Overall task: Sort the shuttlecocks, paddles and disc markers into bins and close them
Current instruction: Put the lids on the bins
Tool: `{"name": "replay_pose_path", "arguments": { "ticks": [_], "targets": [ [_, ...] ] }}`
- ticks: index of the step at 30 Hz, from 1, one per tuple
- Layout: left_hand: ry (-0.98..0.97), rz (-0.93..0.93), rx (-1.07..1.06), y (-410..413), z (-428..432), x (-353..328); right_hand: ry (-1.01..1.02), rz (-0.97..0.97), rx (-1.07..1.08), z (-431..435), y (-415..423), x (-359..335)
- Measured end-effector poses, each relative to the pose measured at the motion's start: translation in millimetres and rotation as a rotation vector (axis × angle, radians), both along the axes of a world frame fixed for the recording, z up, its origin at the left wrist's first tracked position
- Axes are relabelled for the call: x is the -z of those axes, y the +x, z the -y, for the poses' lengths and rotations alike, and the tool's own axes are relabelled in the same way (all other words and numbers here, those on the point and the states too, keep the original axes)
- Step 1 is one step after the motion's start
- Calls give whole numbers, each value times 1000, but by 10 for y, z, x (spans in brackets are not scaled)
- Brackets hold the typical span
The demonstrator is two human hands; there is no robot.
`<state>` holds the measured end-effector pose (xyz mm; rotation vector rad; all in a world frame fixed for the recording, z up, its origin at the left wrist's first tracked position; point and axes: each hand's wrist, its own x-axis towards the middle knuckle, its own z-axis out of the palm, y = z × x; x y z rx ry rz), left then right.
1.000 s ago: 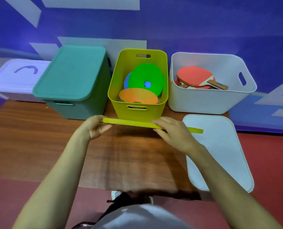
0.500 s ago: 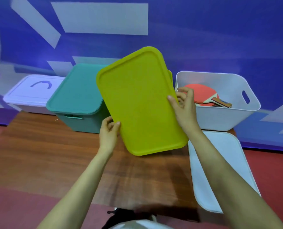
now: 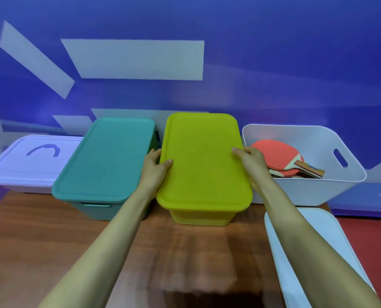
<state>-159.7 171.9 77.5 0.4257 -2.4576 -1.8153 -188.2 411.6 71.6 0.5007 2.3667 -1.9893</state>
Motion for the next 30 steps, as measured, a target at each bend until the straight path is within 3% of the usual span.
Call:
{"name": "replay_pose_path", "arguments": {
  "ticks": [5, 12, 18, 26, 30],
  "targets": [
    [-4, 61, 64, -259, 2, 182, 117, 18, 22, 10, -208, 21],
    [193, 140, 46, -336, 43, 364, 277, 6, -3, -89, -316, 340],
    [176, 156, 39, -361, 35, 428, 542, 33, -99, -59, -258, 285],
    [242, 191, 41, -388, 69, 407, 682, 112, -154, 17, -384, 280],
    [374, 228, 75, -347, 53, 437, 732, 94, -135, 66, -329, 307]
  ]
}}
